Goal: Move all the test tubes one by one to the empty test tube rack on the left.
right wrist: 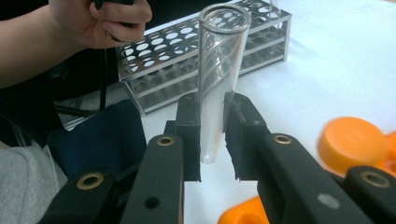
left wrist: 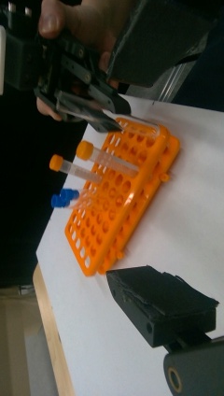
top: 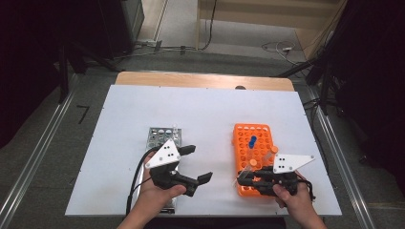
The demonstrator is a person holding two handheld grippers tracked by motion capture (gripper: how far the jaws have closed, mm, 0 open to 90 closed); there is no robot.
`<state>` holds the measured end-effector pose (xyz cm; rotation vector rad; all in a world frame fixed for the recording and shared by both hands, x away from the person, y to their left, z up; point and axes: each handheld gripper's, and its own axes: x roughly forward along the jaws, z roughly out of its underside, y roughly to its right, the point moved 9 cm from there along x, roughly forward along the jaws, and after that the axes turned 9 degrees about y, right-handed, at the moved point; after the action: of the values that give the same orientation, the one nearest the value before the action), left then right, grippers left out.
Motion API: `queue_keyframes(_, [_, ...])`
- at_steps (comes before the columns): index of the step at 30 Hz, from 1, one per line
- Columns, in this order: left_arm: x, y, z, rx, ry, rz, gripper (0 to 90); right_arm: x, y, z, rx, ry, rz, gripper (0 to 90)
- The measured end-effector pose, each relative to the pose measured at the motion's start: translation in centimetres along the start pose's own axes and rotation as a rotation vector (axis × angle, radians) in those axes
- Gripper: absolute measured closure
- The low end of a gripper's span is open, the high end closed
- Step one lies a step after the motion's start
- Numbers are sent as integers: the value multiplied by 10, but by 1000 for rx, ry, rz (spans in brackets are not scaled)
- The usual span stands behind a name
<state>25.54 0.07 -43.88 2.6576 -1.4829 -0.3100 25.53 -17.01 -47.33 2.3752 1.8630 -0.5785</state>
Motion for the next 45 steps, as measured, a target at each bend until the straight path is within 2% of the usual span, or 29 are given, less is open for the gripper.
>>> queue_keyframes(5, [12,12,0,4,-9,55,155,10,-4,0,1,-12,-12,739])
queue_keyframes(12, [30,32,4,17,-42,131,390,22,-10,1,-4,-27,-31,739])
queue_keyframes(16, [37,39,8,28,-59,154,486,28,-14,2,-11,-38,-41,739])
queue_keyframes(20, [40,42,10,40,-73,169,595,32,-17,2,-14,-45,-49,739])
queue_keyframes(25, [42,43,13,40,-88,184,691,35,-19,2,-14,-48,-56,739])
queue_keyframes(32, [44,43,17,62,-104,176,748,37,-22,2,-18,-50,-65,739])
queue_keyframes(42, [42,43,15,92,-94,158,762,38,-22,1,-2,-38,-69,735])
queue_keyframes(44, [42,42,14,93,-89,155,763,39,-22,1,6,-36,-62,725])
queue_keyframes(45, [41,41,14,92,-87,152,763,39,-22,0,8,-35,-62,692])
